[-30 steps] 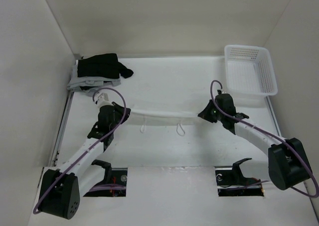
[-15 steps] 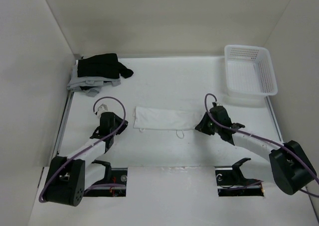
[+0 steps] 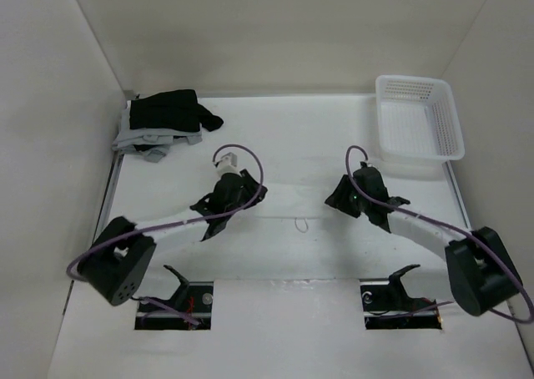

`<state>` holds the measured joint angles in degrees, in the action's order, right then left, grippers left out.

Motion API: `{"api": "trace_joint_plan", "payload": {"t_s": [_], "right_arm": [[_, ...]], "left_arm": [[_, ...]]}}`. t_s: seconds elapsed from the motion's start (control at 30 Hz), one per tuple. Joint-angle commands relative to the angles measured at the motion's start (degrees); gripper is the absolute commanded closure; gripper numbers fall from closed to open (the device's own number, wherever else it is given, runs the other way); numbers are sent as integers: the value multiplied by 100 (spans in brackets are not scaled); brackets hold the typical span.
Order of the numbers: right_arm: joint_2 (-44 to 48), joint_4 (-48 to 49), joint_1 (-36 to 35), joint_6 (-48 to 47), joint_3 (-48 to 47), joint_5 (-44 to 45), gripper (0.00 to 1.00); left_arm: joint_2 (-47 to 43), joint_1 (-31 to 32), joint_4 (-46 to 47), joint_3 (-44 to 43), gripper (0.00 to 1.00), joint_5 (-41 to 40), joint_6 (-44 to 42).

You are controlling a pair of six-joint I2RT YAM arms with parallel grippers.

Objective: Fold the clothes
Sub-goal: Fold the tank top

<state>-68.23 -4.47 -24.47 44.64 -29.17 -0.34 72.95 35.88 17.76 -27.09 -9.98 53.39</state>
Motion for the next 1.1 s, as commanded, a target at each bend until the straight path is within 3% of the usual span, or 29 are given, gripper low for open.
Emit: {"api": "trace_joint_plan", "payload": {"t_s": [0.0, 0.13, 0.23, 0.53, 0.67, 0.83, 0.97, 1.07], "right_arm": [[-760, 578, 201, -158, -378, -343, 45], [-1376, 904, 219, -96, -555, -686, 46], [-1614, 1000, 219, 35, -555, -775, 48], [-1809, 1545, 254, 484, -292, -1275, 93], [-1081, 1511, 351, 589, 59, -1013, 99], [439, 239, 360, 458, 333, -354, 100], [1503, -772, 281, 361, 106, -151, 99], [1611, -1231, -210, 352, -430, 94, 99]], "left_arm": [[911, 362, 762, -445, 70, -172, -92], [1730, 468, 1185, -718, 70, 206, -4], [1872, 416, 1361, -588, 70, 321, 58], [1679, 213, 1476, -42, 71, 356, 23], [1731, 257, 1476, 20, 71, 391, 67], [1548, 564, 1493, 63, 72, 452, 207], [539, 451, 1512, 362, 72, 462, 269], [-252, 135, 1039, 424, 71, 532, 208]]}}
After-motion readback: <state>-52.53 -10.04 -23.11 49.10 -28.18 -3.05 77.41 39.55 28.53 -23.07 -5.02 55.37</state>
